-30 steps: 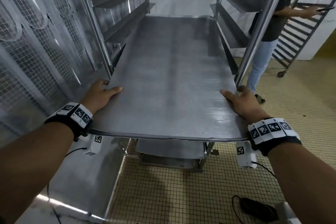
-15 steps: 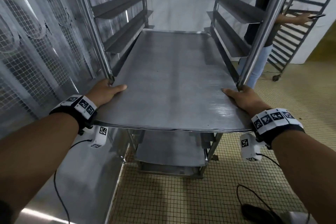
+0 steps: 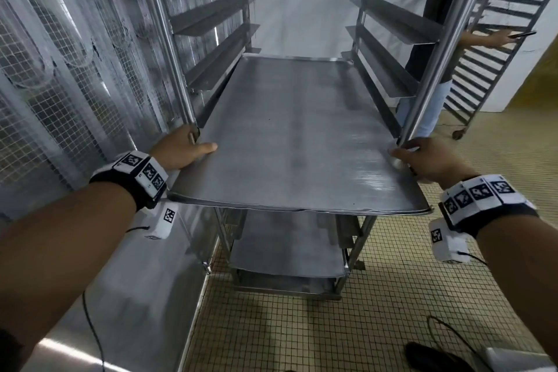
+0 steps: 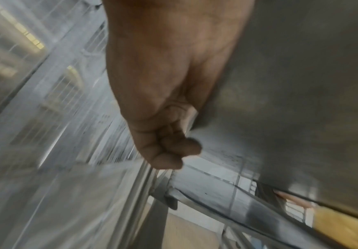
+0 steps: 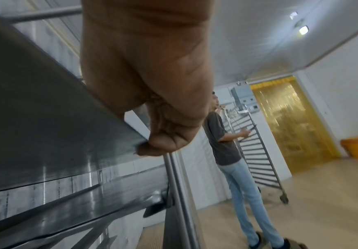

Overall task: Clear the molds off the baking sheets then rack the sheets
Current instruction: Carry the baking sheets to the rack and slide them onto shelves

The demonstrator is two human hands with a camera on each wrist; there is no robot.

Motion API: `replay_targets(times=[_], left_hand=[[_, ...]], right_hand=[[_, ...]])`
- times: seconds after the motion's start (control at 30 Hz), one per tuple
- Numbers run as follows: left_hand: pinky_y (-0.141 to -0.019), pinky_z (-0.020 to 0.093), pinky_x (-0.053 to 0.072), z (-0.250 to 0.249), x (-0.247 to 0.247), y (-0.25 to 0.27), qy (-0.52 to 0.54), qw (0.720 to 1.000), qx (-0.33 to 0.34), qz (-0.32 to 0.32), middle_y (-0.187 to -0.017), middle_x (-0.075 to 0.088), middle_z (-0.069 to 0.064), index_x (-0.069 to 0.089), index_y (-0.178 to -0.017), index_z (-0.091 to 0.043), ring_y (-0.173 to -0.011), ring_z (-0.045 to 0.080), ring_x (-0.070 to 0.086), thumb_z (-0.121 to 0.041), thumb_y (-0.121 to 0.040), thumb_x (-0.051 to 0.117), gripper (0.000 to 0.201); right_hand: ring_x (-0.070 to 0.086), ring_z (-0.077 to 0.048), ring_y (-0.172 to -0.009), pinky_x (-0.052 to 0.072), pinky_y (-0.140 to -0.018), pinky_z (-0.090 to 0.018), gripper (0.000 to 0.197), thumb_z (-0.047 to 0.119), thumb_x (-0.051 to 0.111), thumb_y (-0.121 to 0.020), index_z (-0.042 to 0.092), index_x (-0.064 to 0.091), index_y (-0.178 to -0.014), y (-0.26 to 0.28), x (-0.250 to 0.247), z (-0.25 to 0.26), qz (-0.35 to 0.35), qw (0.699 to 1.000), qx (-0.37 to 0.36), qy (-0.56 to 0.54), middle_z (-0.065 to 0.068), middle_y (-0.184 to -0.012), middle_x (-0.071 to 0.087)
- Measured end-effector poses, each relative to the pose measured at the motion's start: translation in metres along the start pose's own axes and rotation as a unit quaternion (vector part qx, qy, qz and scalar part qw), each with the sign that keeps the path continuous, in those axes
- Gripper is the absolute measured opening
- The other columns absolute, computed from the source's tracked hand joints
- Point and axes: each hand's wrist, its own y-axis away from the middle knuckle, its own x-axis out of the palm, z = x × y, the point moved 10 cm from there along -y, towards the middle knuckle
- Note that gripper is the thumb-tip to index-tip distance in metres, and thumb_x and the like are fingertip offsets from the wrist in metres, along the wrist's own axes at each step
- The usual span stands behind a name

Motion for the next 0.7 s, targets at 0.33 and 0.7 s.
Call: replay_targets(times=[0.33, 0.7], left_hand=[[-0.100, 0.028, 0.041, -0.068, 0.026, 0.038, -0.247, 0.935, 0.192, 0.164, -0.144, 0.054, -0.002, 0.045, -0.146, -0.028, -0.114, 0.004, 0.049, -0.085, -0.067, 0.055, 0.099], [-0.117, 0.034, 0.030, -0.105, 0.093, 0.098, -0.290, 0.884, 0.302, 0.207, -0.150, 0.042, -0.006, 0.042, -0.150, -0.025, -0.139, 0.017, 0.037, -0.095, -0.067, 0.038, 0.109]], right_hand=[[0.062, -0.019, -0.103, 0.046, -0.089, -0.031, 0.050, 0.052, 0.063, -0.090, 0.018, 0.062, -0.126, 0.048, 0.023, 0.114, 0.100, 0.948, -0.217, 0.212, -0.002, -0.119, 0.067], [0.051, -0.018, -0.121, 0.045, -0.102, -0.040, 0.089, 0.089, 0.056, -0.068, 0.027, 0.053, -0.132, 0.126, 0.107, 0.151, 0.200, 0.887, -0.327, 0.257, 0.004, -0.134, 0.053]])
